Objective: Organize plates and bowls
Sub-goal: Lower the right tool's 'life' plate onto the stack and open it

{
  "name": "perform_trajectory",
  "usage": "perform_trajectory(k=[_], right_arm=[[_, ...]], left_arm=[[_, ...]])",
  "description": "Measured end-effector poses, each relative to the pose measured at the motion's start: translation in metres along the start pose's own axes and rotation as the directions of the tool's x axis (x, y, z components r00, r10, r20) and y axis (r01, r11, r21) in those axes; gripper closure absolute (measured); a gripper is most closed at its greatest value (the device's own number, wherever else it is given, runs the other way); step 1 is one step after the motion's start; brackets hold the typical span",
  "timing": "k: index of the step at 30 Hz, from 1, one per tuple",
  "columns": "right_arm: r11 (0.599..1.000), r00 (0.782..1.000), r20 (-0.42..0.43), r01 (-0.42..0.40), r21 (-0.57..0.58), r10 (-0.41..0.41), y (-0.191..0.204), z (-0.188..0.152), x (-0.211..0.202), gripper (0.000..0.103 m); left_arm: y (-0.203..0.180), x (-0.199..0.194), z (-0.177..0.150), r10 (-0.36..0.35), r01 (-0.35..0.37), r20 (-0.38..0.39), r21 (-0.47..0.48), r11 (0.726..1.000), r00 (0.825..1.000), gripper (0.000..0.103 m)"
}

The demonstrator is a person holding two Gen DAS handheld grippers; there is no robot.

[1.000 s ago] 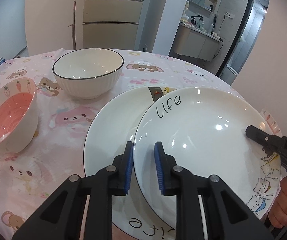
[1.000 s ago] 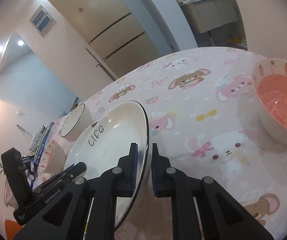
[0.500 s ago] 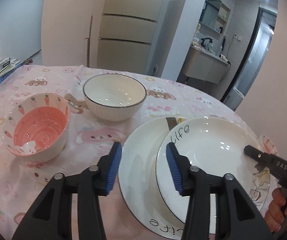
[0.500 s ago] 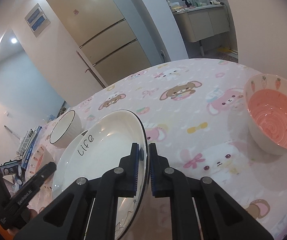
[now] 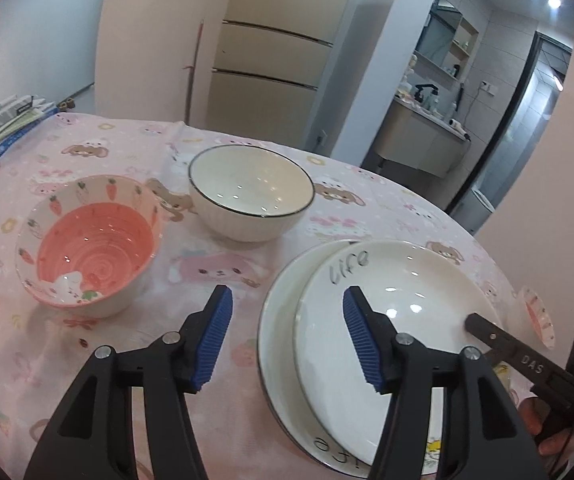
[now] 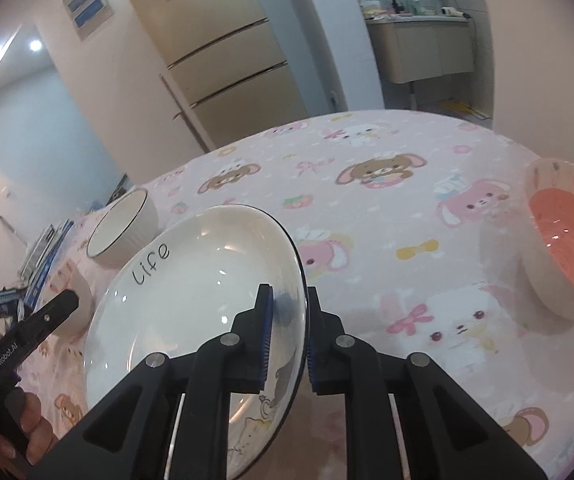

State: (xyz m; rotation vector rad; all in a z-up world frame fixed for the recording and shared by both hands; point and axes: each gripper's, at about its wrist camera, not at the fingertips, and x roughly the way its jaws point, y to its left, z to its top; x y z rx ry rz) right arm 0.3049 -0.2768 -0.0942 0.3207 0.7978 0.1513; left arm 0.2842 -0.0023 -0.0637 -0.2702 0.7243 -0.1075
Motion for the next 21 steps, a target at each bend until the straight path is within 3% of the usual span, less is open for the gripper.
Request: perform_trajectory(k=[7, 12, 16, 19, 21], right_arm=[[0.991, 0.998, -0.038, 0.05, -0.121, -0.055, 0.016, -0.005, 0.006, 0.086], [0.995, 0.997, -0.054, 0.043, -0.096, -0.048, 0.014, -0.005, 0.0, 0.085], [0.992, 0.998, -0.005, 0.07, -0.104, -0.07, 0.018, -0.002, -0.02, 0.085], [0.986, 0.996, 0.051, 0.081, -0.147, -0.074, 0.03, 0.002, -0.045, 0.085], [0.984, 0.994, 0.085, 0.076, -0.158, -0.064, 0.037, 0.004, -0.061, 0.085]], left_arm=[[-0.003, -0.006, -0.001, -0.004, 0.004, 0.015, 0.005, 1.0, 1.0, 0.047], [-0.002, -0.016, 0.001, -0.003, 0.003, 0.045, 0.003, 1.0, 0.999, 0.047], [-0.006, -0.04, 0.005, -0.009, 0.006, 0.106, 0.029, 1.0, 0.994, 0.047], [-0.008, -0.056, 0.01, -0.113, 0.111, 0.093, 0.032, 0.993, 0.989, 0.047], [-0.012, -0.069, 0.011, -0.103, 0.097, 0.115, 0.058, 0.994, 0.988, 0.047]])
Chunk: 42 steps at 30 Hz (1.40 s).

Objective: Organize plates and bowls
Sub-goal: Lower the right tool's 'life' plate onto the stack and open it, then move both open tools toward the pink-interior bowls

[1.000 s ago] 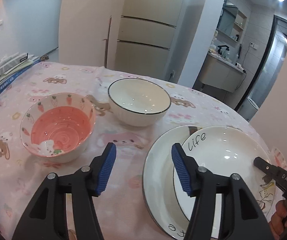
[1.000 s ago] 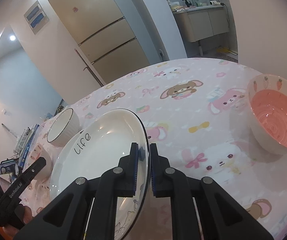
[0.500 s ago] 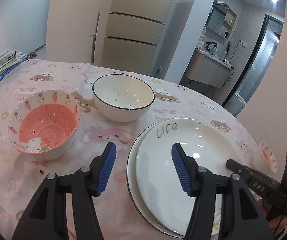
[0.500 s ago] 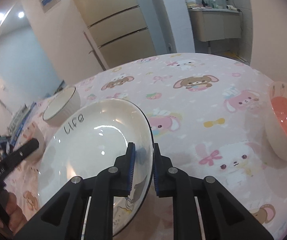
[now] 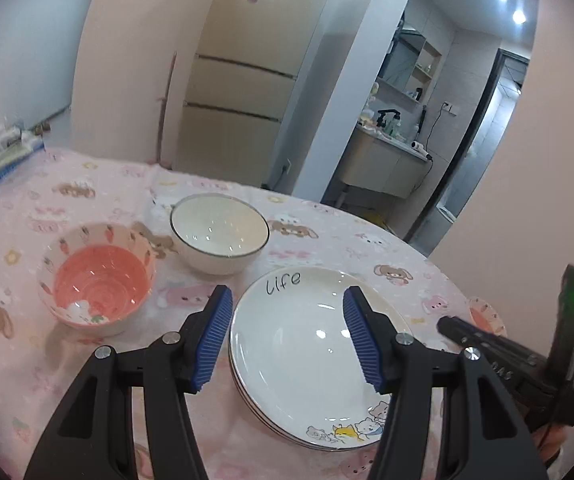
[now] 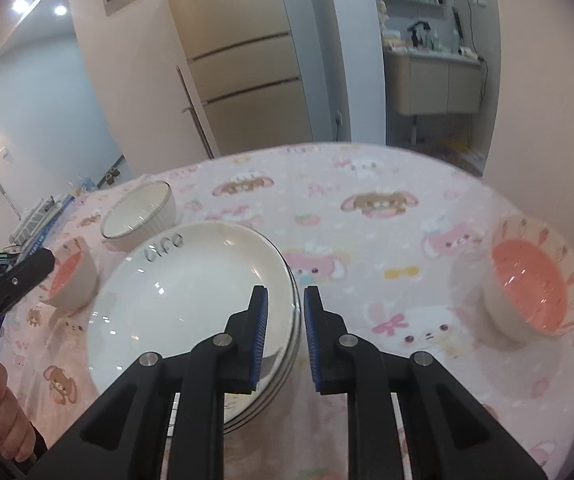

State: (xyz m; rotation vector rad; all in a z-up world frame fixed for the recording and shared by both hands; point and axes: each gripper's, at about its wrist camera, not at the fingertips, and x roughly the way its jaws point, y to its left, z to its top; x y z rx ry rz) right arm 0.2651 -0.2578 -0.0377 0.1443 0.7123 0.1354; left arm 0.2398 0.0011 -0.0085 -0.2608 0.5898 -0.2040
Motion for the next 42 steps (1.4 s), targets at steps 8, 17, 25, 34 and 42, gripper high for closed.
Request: perform_trajectory(k=[8, 17, 25, 34, 42], right_arm=[[0.998, 0.991, 0.131, 0.014, -0.058, -0.006, 0.032, 0.008, -0.055, 0.081], [0.996, 0.978, 0.207, 0.045, -0.08, -0.028, 0.053, -0.002, -0.087, 0.05], [0.985, 0.948, 0.315, 0.1, -0.137, -0.052, 0.08, -0.014, -0.107, 0.016], [0.982, 0.966, 0.257, 0.021, -0.185, 0.028, 0.123, -0.015, -0.091, 0.016], [0.978, 0.979, 0.201, 0.001, -0.208, 0.042, 0.164, -0.001, -0.053, 0.016]], left_arm=[[-0.013, -0.05, 0.006, 0.063, -0.078, 0.115, 0.127, 0.989, 0.991, 0.046], [0.002, -0.109, 0.005, 0.079, -0.122, 0.279, 0.138, 0.983, 0.957, 0.0], [0.029, -0.124, -0.004, 0.11, -0.149, 0.299, 0.111, 0.983, 0.948, 0.0], [0.085, -0.1, 0.01, 0.126, -0.15, 0.293, 0.058, 0.987, 0.948, 0.0], [0.122, -0.079, 0.06, 0.144, -0.169, 0.28, 0.067, 0.983, 0.949, 0.0]])
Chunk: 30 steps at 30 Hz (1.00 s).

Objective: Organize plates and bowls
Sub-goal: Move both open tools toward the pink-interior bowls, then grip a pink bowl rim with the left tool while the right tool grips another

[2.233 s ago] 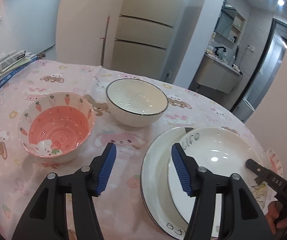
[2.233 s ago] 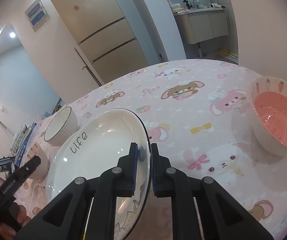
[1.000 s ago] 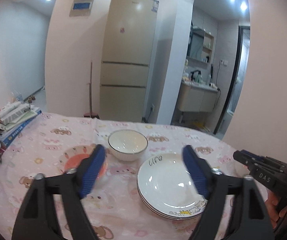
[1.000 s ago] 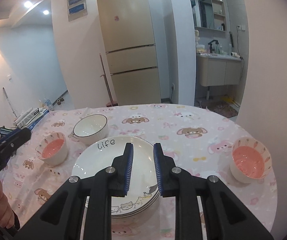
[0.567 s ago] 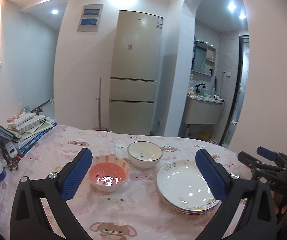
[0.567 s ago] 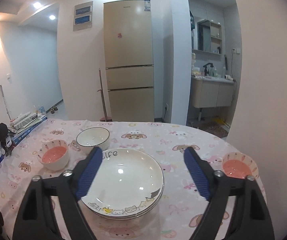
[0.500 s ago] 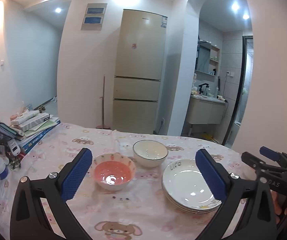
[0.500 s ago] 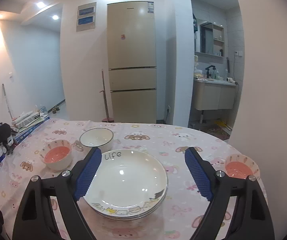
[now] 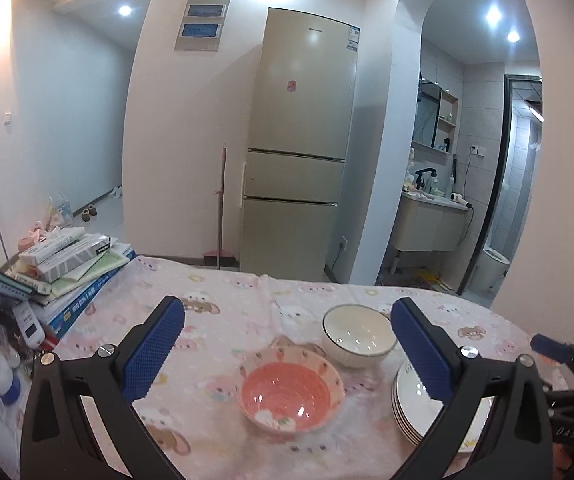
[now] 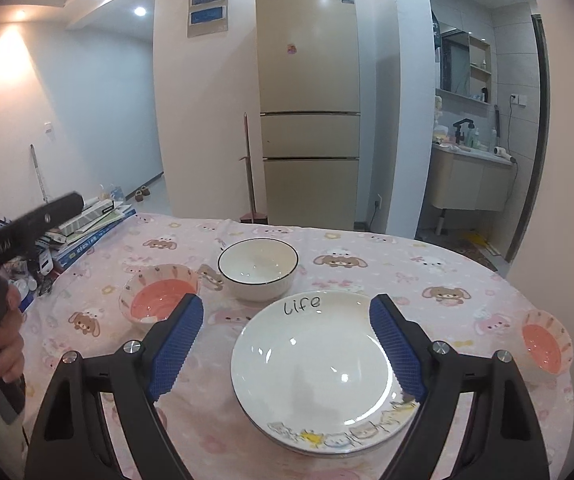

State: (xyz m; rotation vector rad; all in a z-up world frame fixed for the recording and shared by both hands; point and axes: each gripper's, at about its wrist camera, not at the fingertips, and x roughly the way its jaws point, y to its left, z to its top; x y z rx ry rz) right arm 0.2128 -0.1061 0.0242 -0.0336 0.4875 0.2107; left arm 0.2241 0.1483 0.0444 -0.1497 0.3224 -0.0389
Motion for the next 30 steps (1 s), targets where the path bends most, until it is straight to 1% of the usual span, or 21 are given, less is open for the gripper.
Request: perform_trajectory(k=[3, 6, 9, 10, 12, 13, 15, 16, 18, 19, 20, 21, 22, 23, 24, 25, 26, 28, 29, 30], right_arm=[[0.998, 0.999, -0.019, -0.035, 0.048, 0.035, 0.01, 0.014, 0.021, 0.016], [0.995, 0.996, -0.041, -0.071, 0.073, 0.074, 0.021, 0.026, 0.042, 0.016], [0.993, 0.992, -0.081, -0.092, 0.074, 0.098, 0.034, 0.035, 0.07, 0.016], [0.991, 0.987, -0.107, -0.11, 0.082, 0.119, 0.038, 0.036, 0.083, 0.016], [0.989, 0.979, -0.161, -0.114, 0.096, 0.128, 0.044, 0.036, 0.103, 0.016], [0.989, 0.969, -0.214, -0.105, 0.105, 0.126, 0.049, 0.034, 0.119, 0.016], [0.987, 0.952, -0.273, -0.108, 0.122, 0.138, 0.052, 0.031, 0.139, 0.016], [0.985, 0.939, -0.313, -0.104, 0.138, 0.143, 0.055, 0.029, 0.154, 0.016], [0.98, 0.918, -0.359, -0.114, 0.164, 0.167, 0.057, 0.026, 0.172, 0.016], [0.977, 0.907, -0.381, -0.118, 0.178, 0.179, 0.06, 0.023, 0.18, 0.016], [0.975, 0.9, -0.395, -0.119, 0.187, 0.186, 0.061, 0.021, 0.186, 0.016], [0.974, 0.89, -0.415, -0.119, 0.193, 0.191, 0.062, 0.019, 0.194, 0.021], [0.975, 0.881, -0.435, -0.113, 0.19, 0.187, 0.064, 0.017, 0.199, 0.027], [0.978, 0.872, -0.456, -0.104, 0.181, 0.178, 0.066, 0.015, 0.205, 0.03], [0.98, 0.866, -0.468, -0.101, 0.174, 0.173, 0.068, 0.013, 0.209, 0.035], [0.98, 0.86, -0.48, -0.108, 0.164, 0.175, 0.071, 0.011, 0.214, 0.04], [0.981, 0.856, -0.486, -0.114, 0.157, 0.177, 0.074, 0.01, 0.216, 0.042], [0.983, 0.849, -0.499, -0.124, 0.134, 0.175, 0.08, 0.008, 0.221, 0.049], [0.984, 0.844, -0.506, -0.132, 0.124, 0.177, 0.083, 0.007, 0.224, 0.052], [0.984, 0.838, -0.516, -0.138, 0.115, 0.178, 0.086, 0.005, 0.227, 0.058]], left_arm=[[0.02, 0.018, 0.006, 0.007, -0.007, -0.007, -0.061, 0.998, 1.0, 0.0], [0.038, 0.039, -0.002, 0.01, -0.014, -0.042, -0.113, 0.994, 0.999, 0.0], [0.05, 0.06, -0.018, 0.004, -0.022, -0.126, -0.143, 0.989, 0.992, 0.0], [0.054, 0.067, -0.022, -0.002, -0.022, -0.149, -0.158, 0.987, 0.989, 0.0], [0.061, 0.077, -0.03, 0.005, -0.04, -0.188, -0.183, 0.982, 0.982, 0.001], [0.063, 0.083, -0.034, 0.004, -0.046, -0.211, -0.194, 0.98, 0.977, 0.003], [0.068, 0.093, -0.041, -0.006, -0.049, -0.26, -0.203, 0.978, 0.966, 0.007], [0.071, 0.098, -0.045, -0.005, -0.057, -0.289, -0.208, 0.976, 0.957, 0.007], [0.08, 0.106, -0.053, -0.015, -0.068, -0.332, -0.239, 0.969, 0.943, 0.017], [0.084, 0.111, -0.058, -0.021, -0.078, -0.361, -0.256, 0.964, 0.932, 0.019], [0.089, 0.116, -0.061, -0.025, -0.089, -0.388, -0.272, 0.958, 0.921, 0.025], [0.095, 0.12, -0.065, -0.036, -0.094, -0.405, -0.295, 0.951, 0.913, 0.033], [0.1, 0.124, -0.07, -0.053, -0.094, -0.42, -0.322, 0.942, 0.906, 0.036], [0.103, 0.128, -0.074, -0.071, -0.094, -0.437, -0.344, 0.934, 0.897, 0.042], [0.106, 0.132, -0.078, -0.09, -0.09, -0.451, -0.364, 0.927, 0.888, 0.05], [0.108, 0.135, -0.081, -0.113, -0.081, -0.459, -0.383, 0.92, 0.881, 0.053], [0.11, 0.137, -0.083, -0.137, -0.064, -0.457, -0.398, 0.915, 0.879, 0.053], [0.111, 0.139, -0.084, -0.167, -0.031, -0.447, -0.404, 0.914, 0.879, 0.056], [0.111, 0.138, -0.084, -0.181, -0.018, -0.444, -0.408, 0.913, 0.878, 0.06], [0.111, 0.138, -0.084, -0.198, -0.004, -0.441, -0.416, 0.909, 0.876, 0.064]])
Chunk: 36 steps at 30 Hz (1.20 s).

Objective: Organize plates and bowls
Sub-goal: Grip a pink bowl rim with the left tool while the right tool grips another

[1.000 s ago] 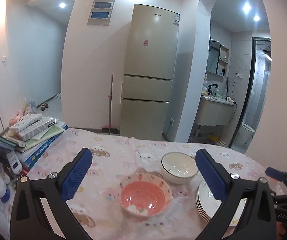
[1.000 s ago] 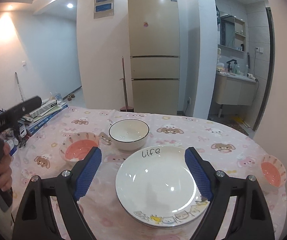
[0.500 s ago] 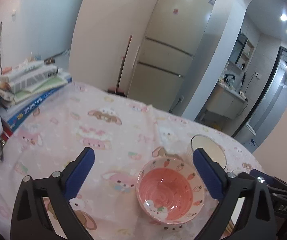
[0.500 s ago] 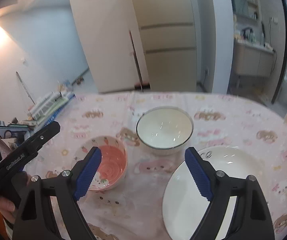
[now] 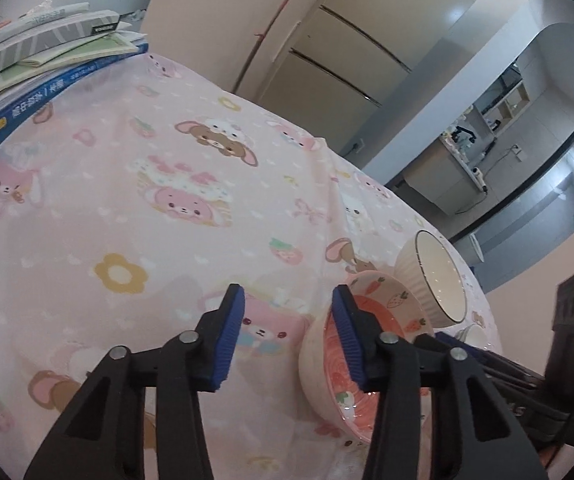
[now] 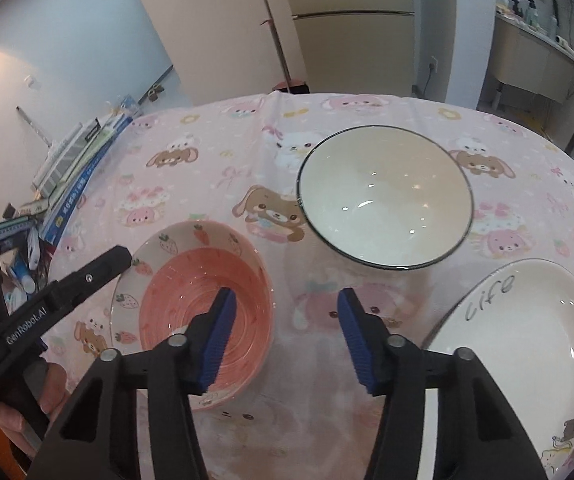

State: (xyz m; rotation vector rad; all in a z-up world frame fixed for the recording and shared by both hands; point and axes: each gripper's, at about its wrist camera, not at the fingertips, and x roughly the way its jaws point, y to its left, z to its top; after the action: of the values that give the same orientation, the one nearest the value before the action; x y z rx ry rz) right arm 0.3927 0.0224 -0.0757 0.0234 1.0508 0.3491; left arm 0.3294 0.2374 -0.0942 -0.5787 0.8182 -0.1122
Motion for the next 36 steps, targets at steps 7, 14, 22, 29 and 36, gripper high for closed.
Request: perform_trajectory(k=[7, 14, 22, 29, 36], right_arm=[[0.999, 0.997, -0.062, -0.044, 0.031, 0.046, 0.007, -0.002, 0.021, 0.065], [0.997, 0.996, -0.066, -0.058, 0.045, 0.061, 0.009, -0.004, 0.026, 0.066], [0.997, 0.995, -0.066, -0.066, 0.048, 0.069, 0.006, -0.007, 0.029, 0.067], [0.989, 0.988, -0.094, -0.109, 0.101, 0.119, -0.002, -0.009, 0.04, 0.087], [0.995, 0.993, -0.087, -0.068, 0.072, 0.075, 0.007, -0.011, 0.039, 0.09]], left_arm=[[-0.006, 0.012, -0.004, -0.024, 0.025, -0.082, 0.01, 1.0, 0.996, 0.071], [-0.012, 0.025, -0.01, -0.011, 0.016, -0.136, 0.036, 0.999, 0.991, 0.074], [-0.014, 0.031, -0.012, -0.016, 0.024, -0.153, 0.048, 0.999, 0.988, 0.087], [-0.022, 0.035, -0.016, 0.032, -0.017, -0.159, 0.098, 0.995, 0.987, 0.091], [-0.026, 0.033, -0.019, 0.067, -0.048, -0.156, 0.123, 0.991, 0.986, 0.093]])
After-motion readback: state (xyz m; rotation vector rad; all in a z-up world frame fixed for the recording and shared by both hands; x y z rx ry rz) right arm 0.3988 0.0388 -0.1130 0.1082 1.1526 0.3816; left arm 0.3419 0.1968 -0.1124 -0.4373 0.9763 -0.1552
